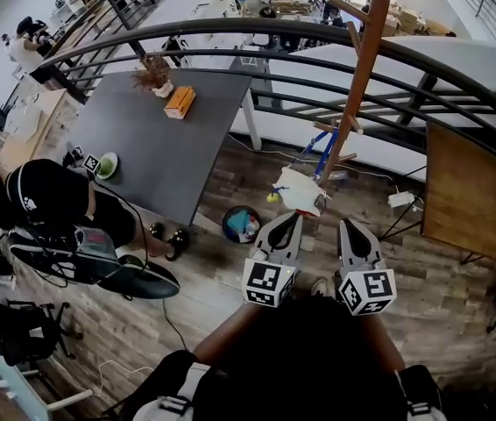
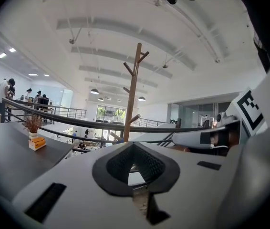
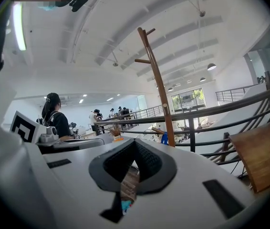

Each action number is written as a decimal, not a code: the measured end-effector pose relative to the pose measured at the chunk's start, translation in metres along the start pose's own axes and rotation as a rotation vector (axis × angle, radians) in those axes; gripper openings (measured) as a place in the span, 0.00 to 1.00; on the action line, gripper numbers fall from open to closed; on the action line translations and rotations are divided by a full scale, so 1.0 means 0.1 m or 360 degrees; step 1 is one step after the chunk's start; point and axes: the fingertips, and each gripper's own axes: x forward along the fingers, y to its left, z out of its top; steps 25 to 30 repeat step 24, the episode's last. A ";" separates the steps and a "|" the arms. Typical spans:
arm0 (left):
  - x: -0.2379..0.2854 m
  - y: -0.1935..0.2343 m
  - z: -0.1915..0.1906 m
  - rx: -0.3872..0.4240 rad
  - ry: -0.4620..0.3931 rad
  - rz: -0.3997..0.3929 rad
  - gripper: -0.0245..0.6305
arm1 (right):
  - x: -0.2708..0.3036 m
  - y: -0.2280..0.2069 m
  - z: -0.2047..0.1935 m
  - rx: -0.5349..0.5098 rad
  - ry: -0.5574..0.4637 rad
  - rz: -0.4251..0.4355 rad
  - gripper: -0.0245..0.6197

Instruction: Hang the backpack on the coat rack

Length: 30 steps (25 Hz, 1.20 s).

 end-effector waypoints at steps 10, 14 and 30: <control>0.13 -0.05 0.01 -0.0011 -0.0021 0.0054 0.05 | 0.00 -0.18 0.02 -0.0009 -0.0003 0.0034 0.05; 0.17 -0.05 -0.01 -0.0028 -0.0018 0.0067 0.05 | -0.01 -0.22 0.03 -0.0032 -0.0009 0.0047 0.06; 0.28 -0.09 -0.02 -0.0018 -0.0005 0.0073 0.05 | 0.04 -0.29 0.09 -0.0046 -0.0012 0.0085 0.05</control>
